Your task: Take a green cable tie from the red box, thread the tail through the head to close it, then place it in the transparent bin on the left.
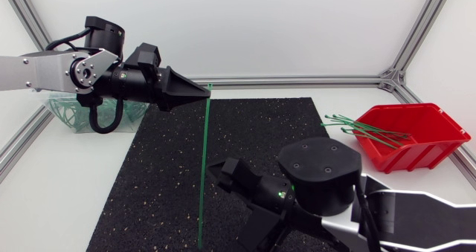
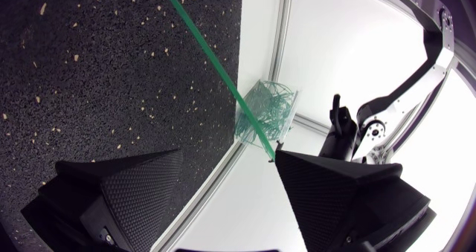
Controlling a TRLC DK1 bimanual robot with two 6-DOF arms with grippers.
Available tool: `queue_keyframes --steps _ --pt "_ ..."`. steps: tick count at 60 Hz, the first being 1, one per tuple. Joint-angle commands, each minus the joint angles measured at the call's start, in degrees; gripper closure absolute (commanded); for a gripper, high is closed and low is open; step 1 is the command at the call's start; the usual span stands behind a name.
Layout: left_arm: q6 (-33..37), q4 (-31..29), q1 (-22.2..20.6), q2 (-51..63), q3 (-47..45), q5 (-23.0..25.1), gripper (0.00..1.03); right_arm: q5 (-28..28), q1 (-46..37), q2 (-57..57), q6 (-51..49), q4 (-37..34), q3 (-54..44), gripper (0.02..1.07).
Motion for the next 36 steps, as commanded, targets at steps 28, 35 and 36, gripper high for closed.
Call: queue_keyframes --steps 28,35,36 --pt "1.20 -1.29 1.29 5.32 4.02 1.00 1.00 -14.69 0.93 4.57 -9.54 15.42 -6.72 0.25" --pt "1.20 -1.99 1.29 6.20 5.07 0.91 1.00 -16.09 1.90 6.68 -9.45 17.97 -6.80 0.25" --pt "1.20 -1.99 1.29 6.29 5.07 0.91 1.00 -16.18 1.90 7.21 -9.45 18.59 -6.89 0.25"
